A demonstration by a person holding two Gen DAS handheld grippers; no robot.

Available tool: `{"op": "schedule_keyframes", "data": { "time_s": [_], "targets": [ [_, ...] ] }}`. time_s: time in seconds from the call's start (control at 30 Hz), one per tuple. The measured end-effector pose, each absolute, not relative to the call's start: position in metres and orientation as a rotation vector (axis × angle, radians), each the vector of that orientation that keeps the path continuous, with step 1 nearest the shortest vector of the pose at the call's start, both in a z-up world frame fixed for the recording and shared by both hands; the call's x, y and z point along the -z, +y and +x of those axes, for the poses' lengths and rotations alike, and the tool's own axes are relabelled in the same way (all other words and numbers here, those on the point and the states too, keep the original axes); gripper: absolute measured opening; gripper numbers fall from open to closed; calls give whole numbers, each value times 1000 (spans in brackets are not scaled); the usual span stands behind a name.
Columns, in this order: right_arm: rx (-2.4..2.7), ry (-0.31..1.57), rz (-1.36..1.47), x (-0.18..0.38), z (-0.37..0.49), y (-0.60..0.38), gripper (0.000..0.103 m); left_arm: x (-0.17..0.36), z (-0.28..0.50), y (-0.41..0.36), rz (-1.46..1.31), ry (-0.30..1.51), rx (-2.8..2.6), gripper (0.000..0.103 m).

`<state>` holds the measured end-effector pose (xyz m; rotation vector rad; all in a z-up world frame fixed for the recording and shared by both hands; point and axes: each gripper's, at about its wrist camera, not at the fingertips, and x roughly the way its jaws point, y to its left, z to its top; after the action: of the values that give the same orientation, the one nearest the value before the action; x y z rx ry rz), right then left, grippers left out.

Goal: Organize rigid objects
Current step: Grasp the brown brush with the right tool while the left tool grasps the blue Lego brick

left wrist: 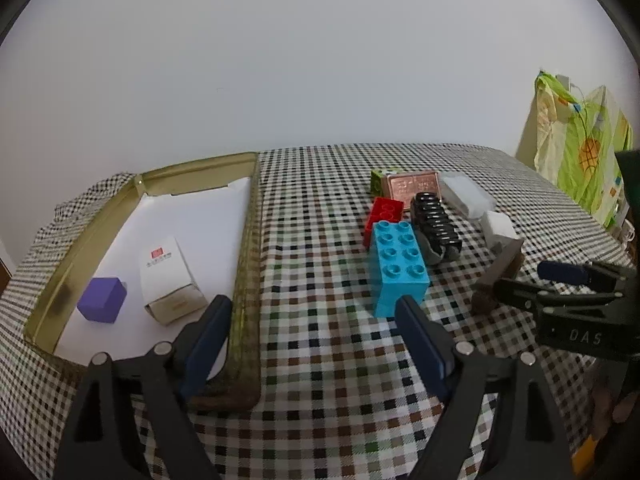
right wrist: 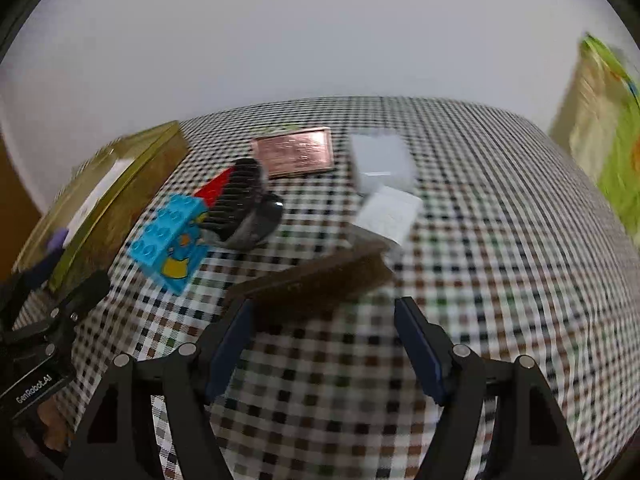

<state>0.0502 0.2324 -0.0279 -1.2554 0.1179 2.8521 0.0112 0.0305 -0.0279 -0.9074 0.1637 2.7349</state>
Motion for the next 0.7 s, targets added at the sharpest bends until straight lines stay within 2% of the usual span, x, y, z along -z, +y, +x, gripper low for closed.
{"op": "schedule_keyframes", "data": {
  "time_s": [0.03,0.17,0.4,0.6,0.7],
  "targets": [
    [-2854,131,-1265,28,50,234,75,27,11,31,-905,165,-2739,84],
    [-2840,447,-1323,32,51,258,75,26,5,32,-931,125,-2732,88],
    [-2818,665,-1278,35,44,261,75,26,4,33,-941,108,-2741,89],
    [-2768,513,-1263,34,21,240,75,24,4,35,-933,126,-2752,89],
    [-2735,312,-1277,36,11,220,75,21,7,37,-915,151,-2758,89]
  ]
}}
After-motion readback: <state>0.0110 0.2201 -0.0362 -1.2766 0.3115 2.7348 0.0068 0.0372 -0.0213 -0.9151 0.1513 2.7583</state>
